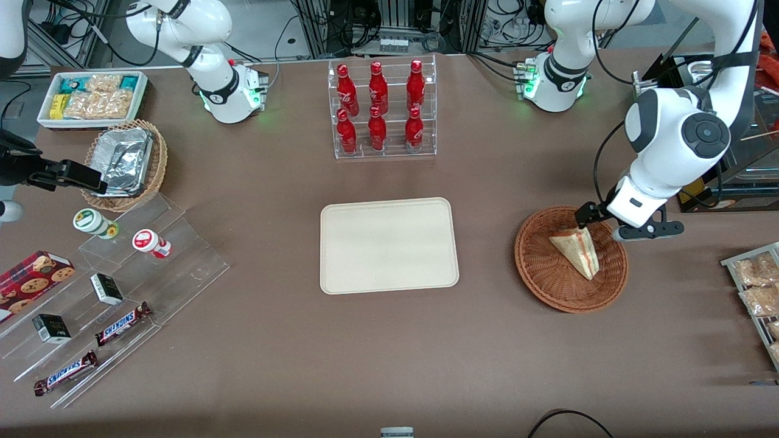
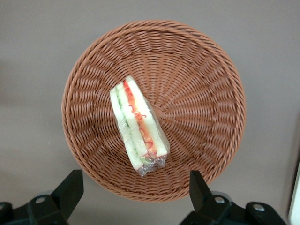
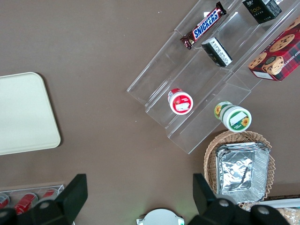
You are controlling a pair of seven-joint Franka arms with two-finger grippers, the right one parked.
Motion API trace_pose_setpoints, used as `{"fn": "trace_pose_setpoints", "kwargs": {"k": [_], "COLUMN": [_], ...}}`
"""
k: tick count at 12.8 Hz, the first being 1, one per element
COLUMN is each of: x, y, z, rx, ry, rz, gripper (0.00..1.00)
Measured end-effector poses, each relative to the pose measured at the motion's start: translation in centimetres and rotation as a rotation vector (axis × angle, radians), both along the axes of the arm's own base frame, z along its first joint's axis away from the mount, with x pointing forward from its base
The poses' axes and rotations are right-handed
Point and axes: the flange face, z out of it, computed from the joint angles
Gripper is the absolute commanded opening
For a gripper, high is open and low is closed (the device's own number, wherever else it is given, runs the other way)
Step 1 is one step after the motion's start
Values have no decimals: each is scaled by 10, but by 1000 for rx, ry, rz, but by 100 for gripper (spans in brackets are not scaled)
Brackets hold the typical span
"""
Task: Place sandwich from basket to tray
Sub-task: 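Lower the left gripper and close it on the wrapped sandwich, then lift the sandwich and carry it toward the cream tray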
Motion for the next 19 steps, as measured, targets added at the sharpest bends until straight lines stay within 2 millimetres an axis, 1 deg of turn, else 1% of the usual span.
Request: {"fn": "trace_pose_setpoints", "kwargs": {"k": [2,3,4,9,15,16,17,18,19], "x": [-1,0,2,5,10,10,10,10,10], "y": [0,-1,-1,-1,-2,-2,-2,-2,-2], "z": [-14,-20,-26,-50,-97,-103,-107,-109,-109], "rx": [-9,-13,-15,-18,-28,-29,-29,-29,-29], "ry": [7,7,8,24,35,38,41,43,43], "rz": [210,286,326,357,381,384,387,395,404], "gripper": [100,100,100,100,100,76,43,15,0]}}
